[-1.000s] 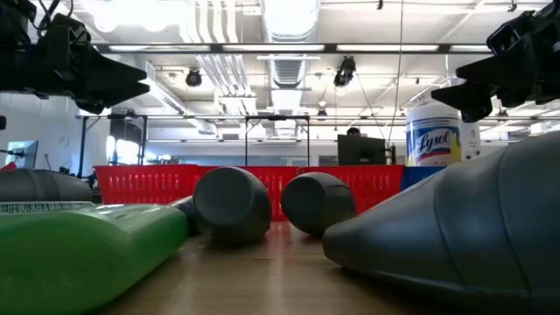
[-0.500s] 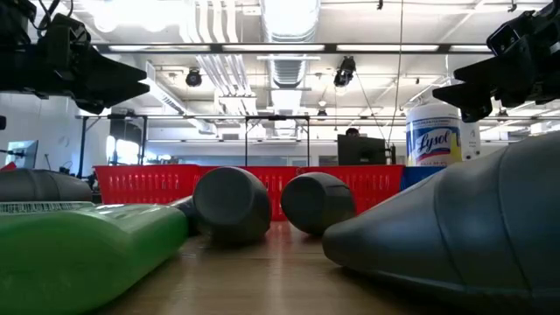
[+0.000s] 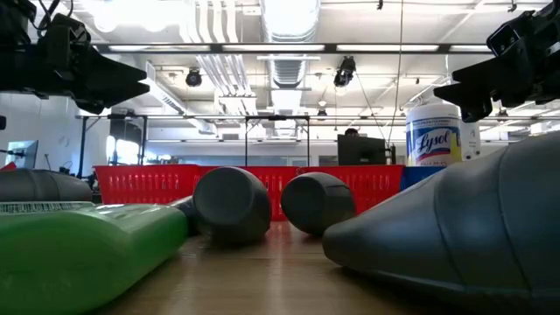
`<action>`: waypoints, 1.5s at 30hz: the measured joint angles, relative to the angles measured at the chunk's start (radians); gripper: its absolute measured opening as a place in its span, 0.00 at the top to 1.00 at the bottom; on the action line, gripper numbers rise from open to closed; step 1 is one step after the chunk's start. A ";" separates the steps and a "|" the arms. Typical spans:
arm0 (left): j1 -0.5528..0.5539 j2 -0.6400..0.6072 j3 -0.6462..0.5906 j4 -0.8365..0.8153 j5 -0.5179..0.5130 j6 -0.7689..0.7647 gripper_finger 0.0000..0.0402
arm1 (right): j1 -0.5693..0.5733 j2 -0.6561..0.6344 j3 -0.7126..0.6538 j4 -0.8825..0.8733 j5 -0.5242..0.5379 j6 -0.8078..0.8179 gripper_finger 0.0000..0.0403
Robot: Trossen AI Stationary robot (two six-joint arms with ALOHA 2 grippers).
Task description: Pick & Place Travel size toiletries
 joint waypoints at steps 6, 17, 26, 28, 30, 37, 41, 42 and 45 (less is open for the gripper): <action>0.000 0.000 0.000 0.000 0.000 0.000 0.35 | 0.000 0.000 0.000 0.000 0.000 0.001 0.45; 0.000 0.000 0.000 0.000 0.000 0.000 0.35 | 0.000 0.000 0.000 0.000 0.000 -0.001 0.41; 0.000 0.000 0.000 0.000 0.000 0.000 0.35 | 0.000 0.000 0.000 0.000 0.000 0.000 0.33; 0.000 0.000 0.000 0.000 0.000 0.000 0.35 | 0.000 0.000 0.000 0.000 0.000 -0.001 0.32; 0.000 0.000 0.000 0.000 0.000 0.000 0.35 | 0.000 0.000 0.000 0.000 0.000 0.000 0.30; 0.000 0.000 0.000 0.000 0.000 0.000 0.35 | 0.000 0.000 0.000 0.004 0.005 -0.003 0.24; 0.000 0.000 0.000 0.000 0.000 0.000 0.35 | 0.000 -0.003 0.000 0.014 0.034 0.026 0.21; 0.000 0.000 0.000 0.000 0.000 0.000 0.35 | 0.000 -0.002 0.000 0.017 0.033 0.036 0.20; 0.000 0.000 0.000 0.000 0.000 0.000 0.35 | 0.000 0.005 0.000 0.019 0.075 0.022 0.18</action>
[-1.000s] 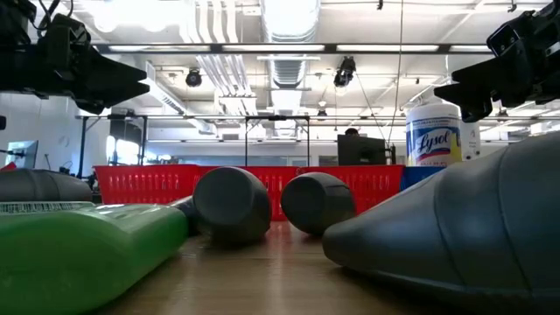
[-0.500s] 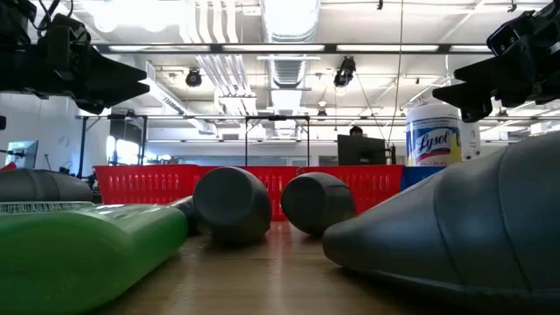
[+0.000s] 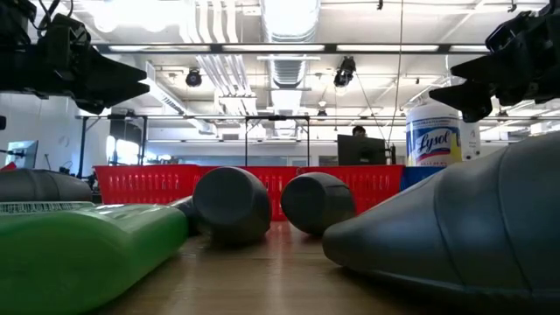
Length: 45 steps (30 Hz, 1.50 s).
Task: Pick & Place Travel size toiletries
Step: Put the blue razor into the right red bin
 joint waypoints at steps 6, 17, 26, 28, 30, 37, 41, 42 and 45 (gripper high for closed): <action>0.000 0.000 0.000 0.000 0.000 0.000 0.35 | 0.000 0.001 0.000 0.023 0.211 0.138 0.13; 0.000 0.000 0.000 0.000 0.000 0.000 0.35 | 0.000 0.001 0.000 0.028 0.250 0.951 0.12; 0.000 0.000 0.000 0.000 0.000 0.000 0.35 | 0.006 0.006 0.000 0.124 0.233 1.120 0.18; 0.000 0.000 0.000 0.000 0.000 0.000 0.35 | 0.007 0.013 0.000 0.196 0.176 1.142 0.19; 0.000 0.000 0.000 0.000 0.000 0.000 0.35 | 0.007 0.022 0.000 0.266 0.114 1.152 0.19; 0.000 0.000 0.000 0.000 0.000 0.000 0.35 | 0.007 0.090 0.001 0.338 -0.064 1.294 0.19; 0.000 0.000 0.000 0.000 0.000 0.000 0.35 | 0.022 0.174 0.001 0.314 -0.158 1.444 0.18; 0.000 0.000 0.000 0.000 0.000 0.000 0.35 | 0.033 0.199 0.001 0.315 -0.182 1.487 0.18; 0.000 0.000 0.000 0.000 0.000 0.000 0.35 | 0.095 0.287 0.031 0.311 -0.230 1.583 0.17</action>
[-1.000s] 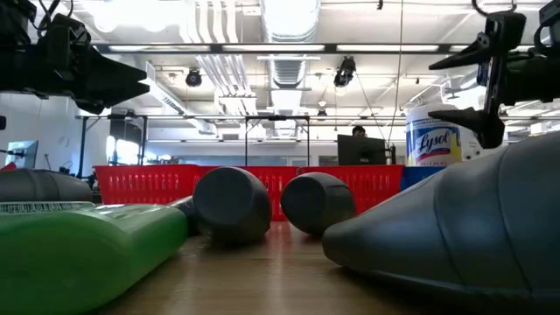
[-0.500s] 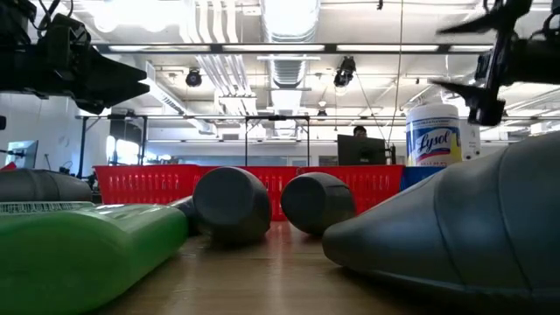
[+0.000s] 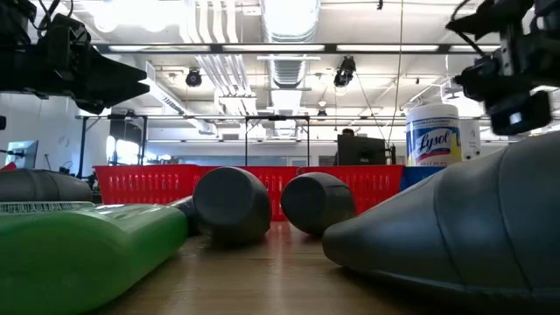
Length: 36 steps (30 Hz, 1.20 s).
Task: Pick & Place Travel size toiletries
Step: Put the blue razor into the right red bin
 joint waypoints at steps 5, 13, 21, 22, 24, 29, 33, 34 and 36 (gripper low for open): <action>0.000 0.000 0.000 0.000 0.000 0.000 0.35 | 0.144 0.177 0.141 -0.181 -0.066 0.088 0.20; 0.000 0.000 0.000 0.000 0.000 0.000 0.35 | 0.343 0.468 0.361 -0.703 -0.209 0.232 0.21; 0.000 0.000 0.000 0.000 0.000 0.000 0.35 | 0.439 0.683 0.486 -0.729 -0.214 0.206 0.18; 0.000 0.000 0.000 0.000 0.000 0.000 0.35 | 0.444 0.707 0.496 -0.729 -0.214 0.189 0.18; 0.000 0.000 0.000 0.000 0.000 0.000 0.35 | 0.446 0.760 0.506 -0.732 -0.214 0.136 0.17; 0.000 0.000 0.000 0.000 0.000 0.000 0.35 | 0.443 0.872 0.521 -0.717 -0.213 0.018 0.17; 0.000 0.000 0.000 0.000 0.000 0.000 0.35 | 0.443 0.933 0.537 -0.715 -0.213 -0.058 0.20; 0.000 0.000 0.000 0.000 0.000 0.000 0.35 | 0.443 0.946 0.541 -0.715 -0.213 -0.066 0.21; 0.000 0.000 0.000 0.000 0.000 0.000 0.35 | 0.445 0.967 0.548 -0.714 -0.213 -0.068 0.23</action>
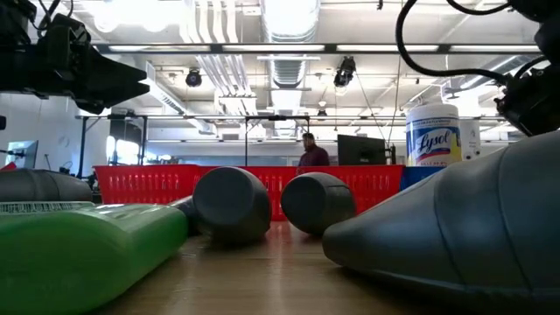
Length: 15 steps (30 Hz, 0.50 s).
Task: Pick & Place Travel size toiletries
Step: Put the blue razor into the right red bin
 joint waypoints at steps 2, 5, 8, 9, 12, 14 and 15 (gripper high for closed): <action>0.000 0.000 0.000 0.000 0.000 0.000 0.35 | 0.009 0.020 0.012 -0.002 0.000 0.002 0.24; 0.000 0.000 0.000 0.000 0.000 0.000 0.35 | 0.018 0.047 0.031 0.001 0.003 0.006 0.26; 0.000 0.000 0.000 0.000 0.000 0.000 0.35 | 0.018 0.084 0.048 0.000 0.023 0.014 0.28; 0.000 0.000 0.000 0.000 0.000 0.000 0.35 | 0.018 0.100 0.057 0.001 0.033 0.014 0.28; 0.000 0.000 0.000 0.000 0.000 0.000 0.35 | 0.018 0.159 0.081 0.001 0.037 0.023 0.30; 0.000 0.000 0.000 0.000 0.000 0.000 0.35 | 0.020 0.201 0.102 0.004 0.037 0.045 0.31; 0.000 0.000 0.000 0.000 0.000 0.000 0.35 | 0.022 0.221 0.115 0.008 0.037 0.052 0.32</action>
